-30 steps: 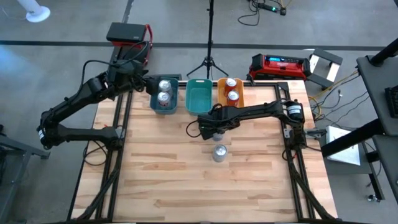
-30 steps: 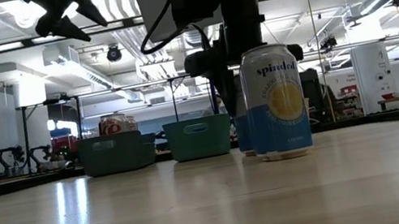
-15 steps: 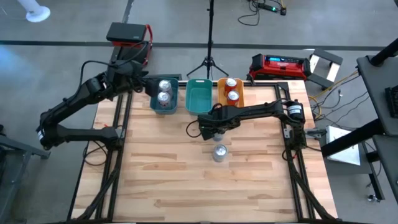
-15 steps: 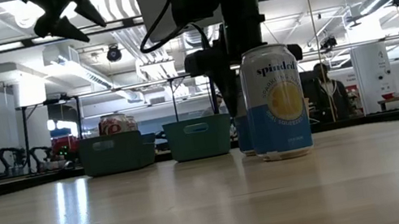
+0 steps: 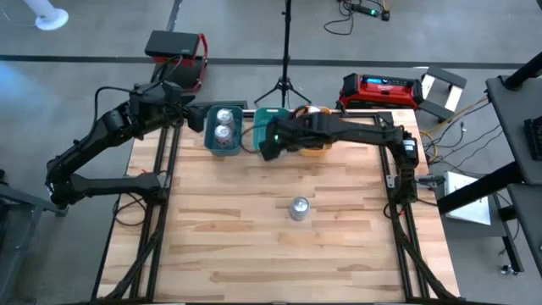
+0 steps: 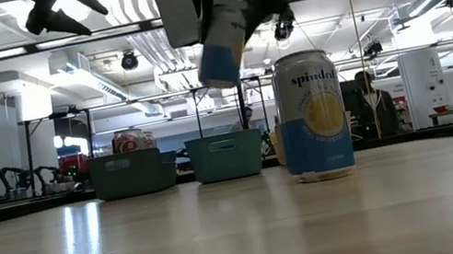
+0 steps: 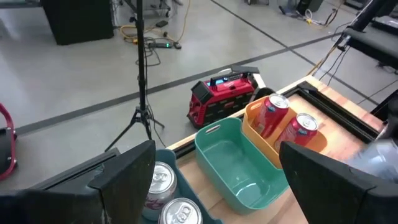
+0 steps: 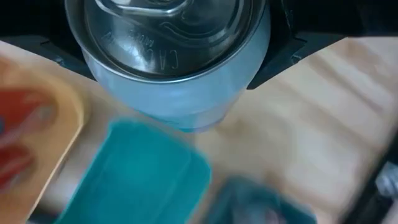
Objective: Sort soda cans
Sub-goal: Put the top blue-white soda can into the green bin
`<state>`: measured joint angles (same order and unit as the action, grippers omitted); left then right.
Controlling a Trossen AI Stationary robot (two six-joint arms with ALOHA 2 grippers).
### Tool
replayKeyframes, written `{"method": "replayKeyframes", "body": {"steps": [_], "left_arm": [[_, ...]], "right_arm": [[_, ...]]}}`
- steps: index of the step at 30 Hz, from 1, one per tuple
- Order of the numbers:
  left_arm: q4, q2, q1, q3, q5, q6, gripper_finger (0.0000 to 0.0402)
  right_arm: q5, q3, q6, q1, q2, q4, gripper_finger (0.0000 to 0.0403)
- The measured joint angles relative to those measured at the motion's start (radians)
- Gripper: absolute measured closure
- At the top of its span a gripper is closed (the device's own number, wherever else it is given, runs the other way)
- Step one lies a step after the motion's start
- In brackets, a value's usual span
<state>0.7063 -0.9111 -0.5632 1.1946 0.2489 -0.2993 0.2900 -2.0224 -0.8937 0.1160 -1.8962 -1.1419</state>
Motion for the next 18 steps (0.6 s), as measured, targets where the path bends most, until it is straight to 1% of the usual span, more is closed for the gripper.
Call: {"method": "replayKeyframes", "body": {"steps": [3,8,14,18], "left_arm": [[0.0,0.006,0.0,0.0,-0.001,-0.001,0.0074],[0.0,0.002,0.011,0.0,-0.035,-0.019,0.0074],[0.018,-0.009,0.048,0.0,-0.041,-0.053,0.0074],[0.021,-0.009,0.061,0.0,-0.042,-0.072,0.0074]], "right_arm": [[0.009,-0.013,0.033,0.039,-0.001,0.018,0.0105],[-0.003,-0.015,0.105,0.108,-0.013,0.043,0.0105],[-0.069,-0.035,0.228,0.181,-0.059,0.142,0.0105],[-0.095,-0.087,0.304,0.24,-0.113,0.135,0.0105]]}}
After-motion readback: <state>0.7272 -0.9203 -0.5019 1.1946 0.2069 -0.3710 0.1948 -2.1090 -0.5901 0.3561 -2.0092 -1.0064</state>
